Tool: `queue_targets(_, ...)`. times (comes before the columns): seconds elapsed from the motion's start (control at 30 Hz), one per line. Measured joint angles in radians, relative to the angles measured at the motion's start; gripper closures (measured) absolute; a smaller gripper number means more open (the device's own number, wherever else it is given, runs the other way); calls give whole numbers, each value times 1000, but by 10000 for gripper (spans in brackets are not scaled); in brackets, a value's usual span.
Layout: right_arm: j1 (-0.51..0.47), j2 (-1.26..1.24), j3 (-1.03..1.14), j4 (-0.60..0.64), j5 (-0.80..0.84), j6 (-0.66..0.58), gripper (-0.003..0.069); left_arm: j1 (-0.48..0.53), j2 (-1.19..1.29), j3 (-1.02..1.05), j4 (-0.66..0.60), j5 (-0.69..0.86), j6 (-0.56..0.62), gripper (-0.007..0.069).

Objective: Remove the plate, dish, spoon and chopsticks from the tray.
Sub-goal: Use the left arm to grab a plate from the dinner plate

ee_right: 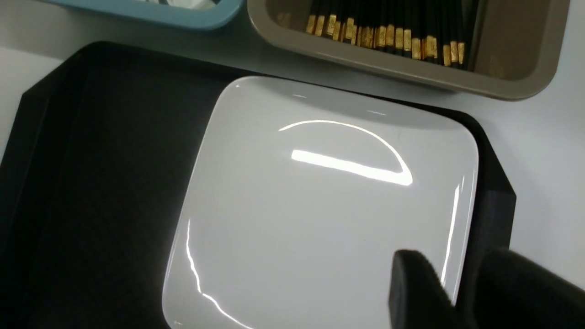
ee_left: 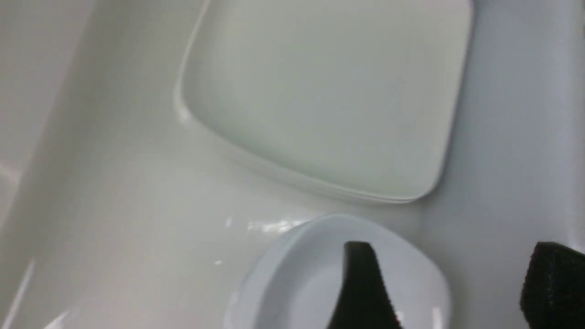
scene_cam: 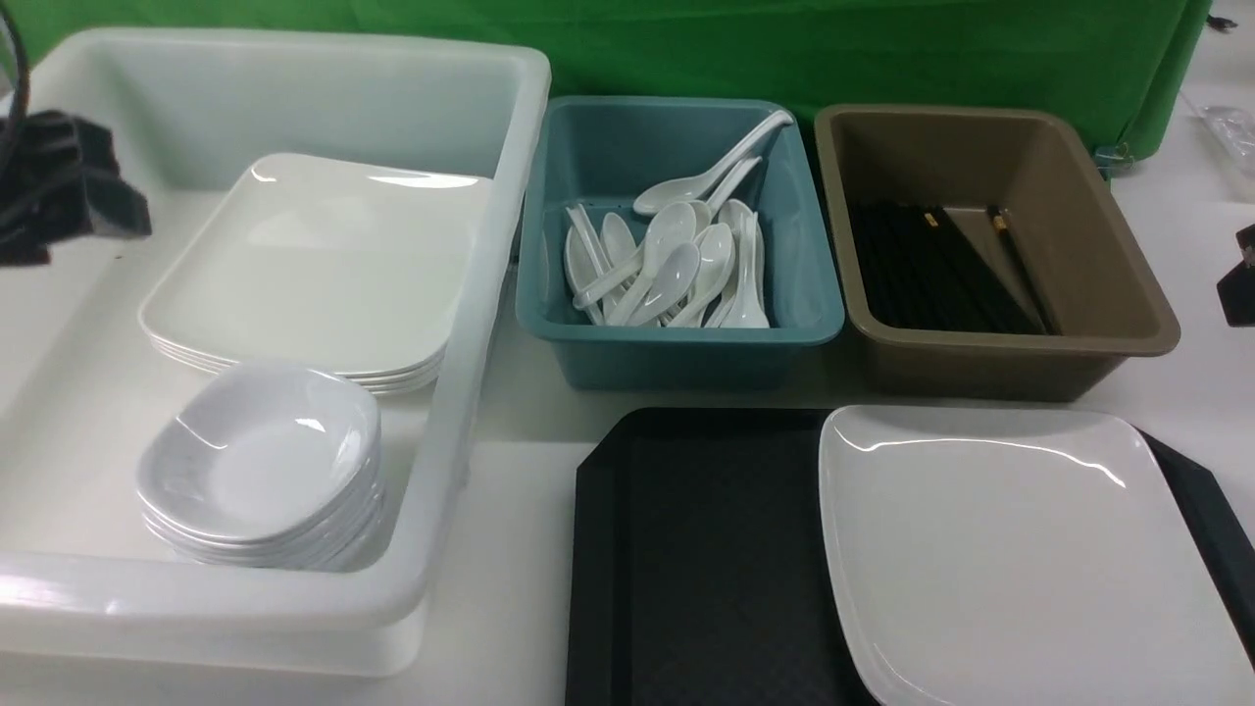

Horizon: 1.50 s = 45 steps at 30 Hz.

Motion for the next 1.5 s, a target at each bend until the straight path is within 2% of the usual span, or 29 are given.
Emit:
queue_targets(0.13,0,0,2,0,0,0,418,-236,20,-19,2,4,-23,494)
queue_targets(0.17,0,0,2,0,0,0,418,-250,23,-19,2,4,-26,506)
queue_targets(0.2,0,0,3,0,0,0,418,-341,58,-26,2,13,-59,571)
queue_targets(0.3,0,0,4,0,-1,0,418,-520,167,-67,12,17,-111,612)
queue_targets(0.4,0,0,4,0,-1,1,418,-628,285,-124,15,17,-122,613)
queue_targets(0.53,0,0,5,0,0,1,418,-750,470,-248,43,22,-124,564)
queue_targets(0.63,0,0,5,0,3,-3,418,-789,573,-334,50,38,-138,504)
queue_targets(0.7,0,0,5,0,7,-6,418,-810,699,-455,56,69,-146,391)
queue_targets(0.77,0,0,5,-1,7,-7,418,-812,757,-515,56,78,-147,327)
queue_targets(0.87,0,0,5,-2,7,-7,418,-813,882,-643,77,77,-147,169)
queue_targets(1.0,0,0,5,-4,7,-7,418,-813,988,-749,92,38,-147,47)
queue_targets(1.23,0,0,5,-7,6,-7,418,-813,1070,-774,88,-49,-147,47)
queue_targets(1.5,0,0,5,-9,0,-7,418,-813,1116,-775,-13,-114,-136,95)
